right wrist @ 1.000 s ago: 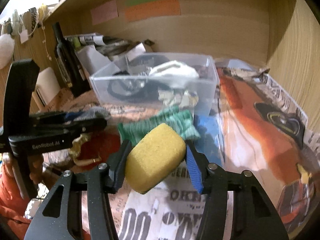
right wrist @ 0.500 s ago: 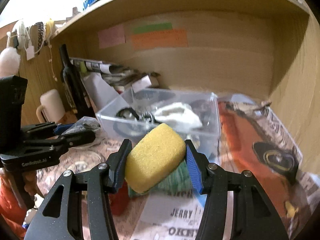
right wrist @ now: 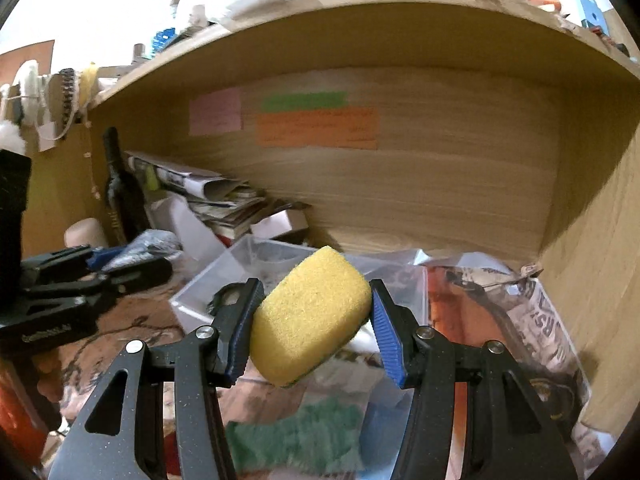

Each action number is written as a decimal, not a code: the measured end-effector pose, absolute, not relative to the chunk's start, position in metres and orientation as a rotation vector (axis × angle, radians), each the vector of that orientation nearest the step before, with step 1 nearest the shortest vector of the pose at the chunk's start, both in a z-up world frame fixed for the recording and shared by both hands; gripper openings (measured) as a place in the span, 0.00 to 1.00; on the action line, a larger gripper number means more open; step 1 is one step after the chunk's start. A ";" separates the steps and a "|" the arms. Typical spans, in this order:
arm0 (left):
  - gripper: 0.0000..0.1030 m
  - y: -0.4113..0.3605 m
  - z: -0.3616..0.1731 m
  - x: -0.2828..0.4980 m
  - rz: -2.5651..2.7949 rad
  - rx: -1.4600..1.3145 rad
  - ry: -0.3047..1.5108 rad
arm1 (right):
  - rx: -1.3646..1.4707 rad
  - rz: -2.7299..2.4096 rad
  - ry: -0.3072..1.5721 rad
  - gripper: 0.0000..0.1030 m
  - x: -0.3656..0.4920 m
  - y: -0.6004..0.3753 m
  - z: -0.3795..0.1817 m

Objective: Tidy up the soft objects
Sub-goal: 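Carry the grey pouch and yellow sponge into the clear box and release both, then grasp the gold ornament with red pouch using the left gripper while the right gripper grasps the green striped cloth, then carry the gold ornament and green cloth into the clear box and release both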

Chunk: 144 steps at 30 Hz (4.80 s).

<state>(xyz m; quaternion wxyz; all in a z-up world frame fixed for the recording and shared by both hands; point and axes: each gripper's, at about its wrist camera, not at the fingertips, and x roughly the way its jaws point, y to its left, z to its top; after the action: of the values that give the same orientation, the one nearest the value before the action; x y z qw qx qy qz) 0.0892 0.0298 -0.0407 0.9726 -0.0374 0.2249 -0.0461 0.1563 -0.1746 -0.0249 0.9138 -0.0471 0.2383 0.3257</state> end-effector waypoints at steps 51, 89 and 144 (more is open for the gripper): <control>0.71 0.040 -0.064 0.129 -0.114 -0.100 0.570 | -0.213 0.662 0.596 0.72 0.177 -0.158 -0.043; 0.86 -0.003 -0.165 0.066 -0.230 -0.079 0.885 | -0.214 0.705 0.869 0.30 0.140 -0.183 -0.131; 0.25 0.035 -0.026 0.105 -0.081 -0.070 0.417 | -0.113 0.737 0.432 0.16 0.136 -0.170 -0.006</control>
<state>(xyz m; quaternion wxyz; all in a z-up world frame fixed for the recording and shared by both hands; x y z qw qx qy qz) 0.1048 0.0346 -0.0263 0.9769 -0.0346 0.2068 -0.0403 0.1358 -0.1699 -0.0058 0.9086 -0.0549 0.2093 0.3572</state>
